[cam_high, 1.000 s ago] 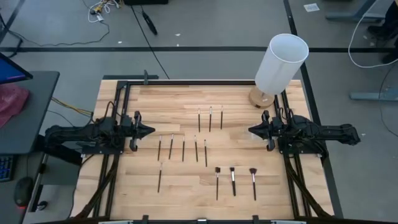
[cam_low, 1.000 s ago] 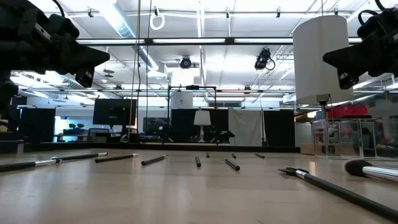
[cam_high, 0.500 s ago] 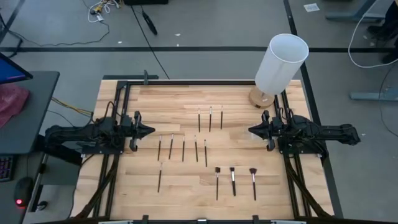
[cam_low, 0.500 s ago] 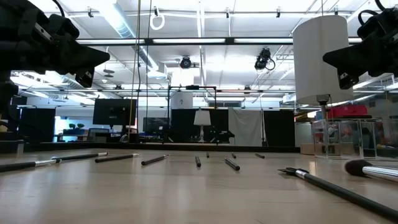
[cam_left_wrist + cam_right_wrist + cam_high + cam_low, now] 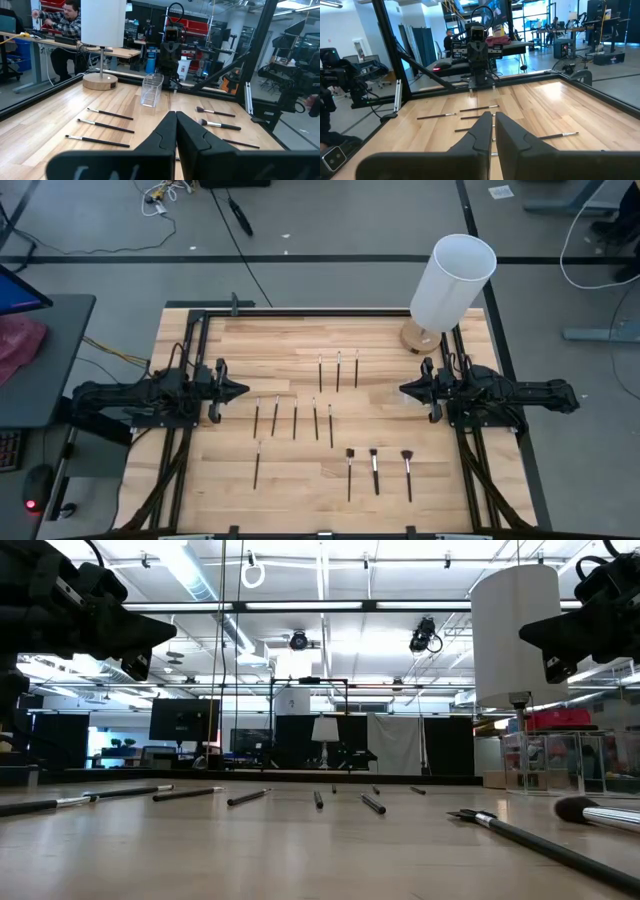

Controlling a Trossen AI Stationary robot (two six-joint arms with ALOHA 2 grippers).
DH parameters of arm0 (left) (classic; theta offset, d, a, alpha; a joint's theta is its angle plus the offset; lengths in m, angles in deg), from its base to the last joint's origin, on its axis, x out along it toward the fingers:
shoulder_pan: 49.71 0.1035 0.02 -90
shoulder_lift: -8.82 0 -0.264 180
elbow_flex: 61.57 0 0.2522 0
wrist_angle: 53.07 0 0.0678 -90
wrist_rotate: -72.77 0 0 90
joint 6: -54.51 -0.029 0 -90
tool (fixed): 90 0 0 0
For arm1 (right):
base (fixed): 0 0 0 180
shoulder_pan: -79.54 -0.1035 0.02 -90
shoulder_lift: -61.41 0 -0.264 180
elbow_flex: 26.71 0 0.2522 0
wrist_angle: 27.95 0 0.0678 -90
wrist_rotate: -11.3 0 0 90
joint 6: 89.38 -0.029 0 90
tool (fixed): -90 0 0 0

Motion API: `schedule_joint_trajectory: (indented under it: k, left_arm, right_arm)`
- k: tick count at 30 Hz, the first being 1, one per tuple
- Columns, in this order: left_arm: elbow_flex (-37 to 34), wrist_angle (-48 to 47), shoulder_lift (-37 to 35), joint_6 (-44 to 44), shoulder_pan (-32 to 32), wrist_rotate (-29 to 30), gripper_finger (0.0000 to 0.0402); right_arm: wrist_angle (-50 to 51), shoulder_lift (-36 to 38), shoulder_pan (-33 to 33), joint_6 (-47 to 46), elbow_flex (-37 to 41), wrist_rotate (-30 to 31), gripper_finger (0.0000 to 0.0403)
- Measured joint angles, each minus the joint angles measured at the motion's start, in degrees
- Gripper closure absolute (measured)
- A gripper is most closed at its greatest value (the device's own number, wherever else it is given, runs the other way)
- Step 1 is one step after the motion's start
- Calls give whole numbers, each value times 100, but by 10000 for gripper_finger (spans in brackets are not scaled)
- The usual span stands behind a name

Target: Put items in baskets/containers

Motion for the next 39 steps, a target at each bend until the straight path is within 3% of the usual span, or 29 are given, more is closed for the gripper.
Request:
schedule_joint_trajectory:
  k: [11,19,24,29,34,39]
  left_arm:
    - [0,1,0,0,-1,0,394]
    - [0,-1,0,0,1,1,394]
    - [0,-1,0,1,0,1,394]
    - [0,-1,0,-1,1,2,394]
    - [0,-1,0,-1,1,1,394]
    - [0,-1,0,1,1,2,394]
  right_arm:
    - [-168,0,1,-9,0,0,376]
    - [-1023,2,2,-807,0,123,377]
    - [-1154,-212,-12,-1247,0,701,398]
    - [-1854,-1029,-42,-1106,2,1197,400]
    - [-3250,-2207,-39,-726,0,1402,401]
    - [-3389,-3266,-39,-584,-368,1690,402]
